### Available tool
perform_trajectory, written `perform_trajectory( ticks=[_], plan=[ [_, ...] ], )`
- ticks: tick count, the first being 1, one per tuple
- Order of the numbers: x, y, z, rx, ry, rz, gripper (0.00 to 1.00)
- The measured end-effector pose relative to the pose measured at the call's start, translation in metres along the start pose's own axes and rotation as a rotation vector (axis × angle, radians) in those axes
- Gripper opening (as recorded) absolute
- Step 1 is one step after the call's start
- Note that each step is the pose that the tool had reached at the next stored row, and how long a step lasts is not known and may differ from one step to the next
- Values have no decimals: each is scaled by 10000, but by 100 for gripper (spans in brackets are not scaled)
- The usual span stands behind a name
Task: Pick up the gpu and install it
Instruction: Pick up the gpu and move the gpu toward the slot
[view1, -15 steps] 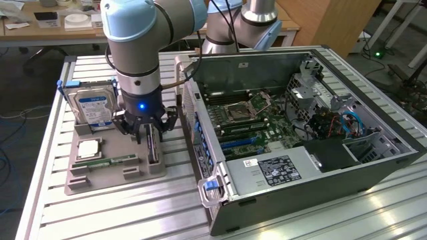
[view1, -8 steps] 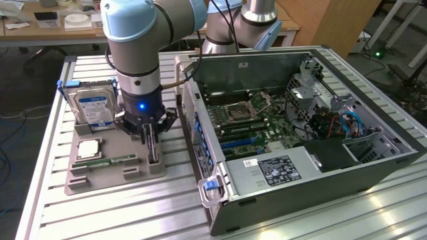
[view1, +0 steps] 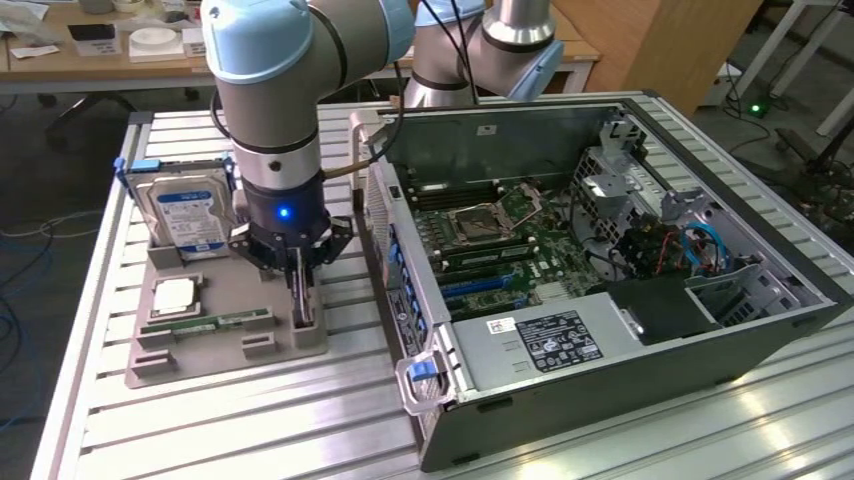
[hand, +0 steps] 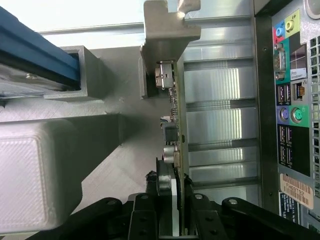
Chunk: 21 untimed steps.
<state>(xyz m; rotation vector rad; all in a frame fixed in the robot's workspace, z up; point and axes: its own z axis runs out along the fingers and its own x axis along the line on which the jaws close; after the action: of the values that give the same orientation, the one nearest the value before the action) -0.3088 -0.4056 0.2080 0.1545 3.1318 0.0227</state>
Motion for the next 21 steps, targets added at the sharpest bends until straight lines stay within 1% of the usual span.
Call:
perform_trajectory(
  ticks=[12,14,21],
  plan=[
    [-1,0,-2,-3,-3,1,29],
    [-1,1,-37,-5,-4,1,29],
    [-1,4,-253,-1,-1,-6,29]
  ],
)
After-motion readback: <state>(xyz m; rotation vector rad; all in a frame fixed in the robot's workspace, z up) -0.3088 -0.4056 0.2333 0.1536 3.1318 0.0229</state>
